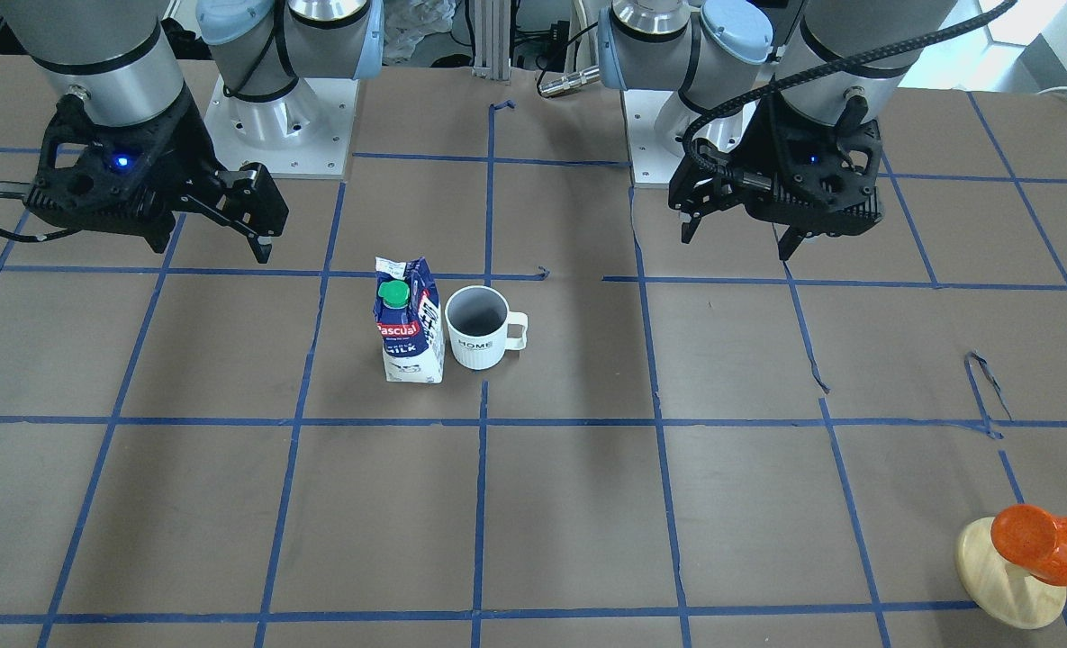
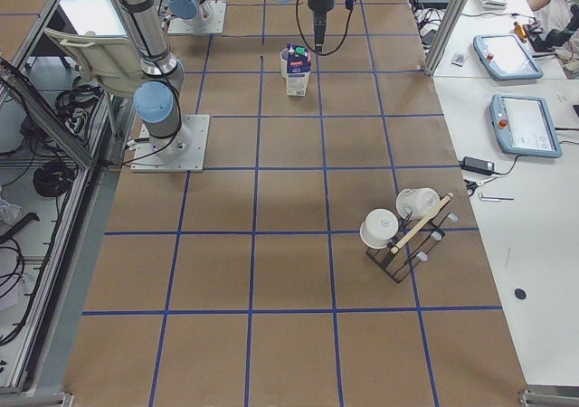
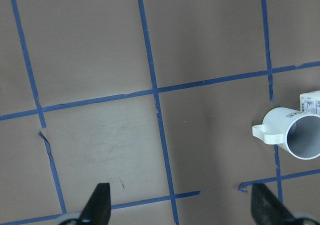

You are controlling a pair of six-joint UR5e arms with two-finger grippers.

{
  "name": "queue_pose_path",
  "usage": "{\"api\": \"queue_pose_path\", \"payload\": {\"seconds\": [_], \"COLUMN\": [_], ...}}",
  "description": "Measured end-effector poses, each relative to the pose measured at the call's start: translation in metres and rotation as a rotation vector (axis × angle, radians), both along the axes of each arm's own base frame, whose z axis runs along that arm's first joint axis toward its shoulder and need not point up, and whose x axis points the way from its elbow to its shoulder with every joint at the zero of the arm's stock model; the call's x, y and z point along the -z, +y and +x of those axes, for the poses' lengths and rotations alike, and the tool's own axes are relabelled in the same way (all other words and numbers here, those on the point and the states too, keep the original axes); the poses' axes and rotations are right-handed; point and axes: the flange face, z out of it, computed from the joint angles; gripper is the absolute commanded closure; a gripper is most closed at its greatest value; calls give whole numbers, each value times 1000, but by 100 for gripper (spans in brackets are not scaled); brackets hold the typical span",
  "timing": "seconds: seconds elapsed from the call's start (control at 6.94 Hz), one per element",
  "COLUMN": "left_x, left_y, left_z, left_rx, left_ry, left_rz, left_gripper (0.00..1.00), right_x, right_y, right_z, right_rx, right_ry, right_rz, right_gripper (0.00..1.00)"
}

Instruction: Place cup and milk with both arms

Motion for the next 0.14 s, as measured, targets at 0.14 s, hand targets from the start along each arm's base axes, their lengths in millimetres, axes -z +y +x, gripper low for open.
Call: {"api": "queue_pose_path", "payload": {"seconds": [0.14], "left_x": [0], "left_y": [0], "left_z": [0], "left_rx": [0], "left_ry": [0], "left_rz": [1], "left_gripper": [0], "right_x": [-2], "right_y": [2], "right_z": [0], "right_rx": [-3], "right_ry": [-4], "right_rz": [-3], "right_gripper": [0]}}
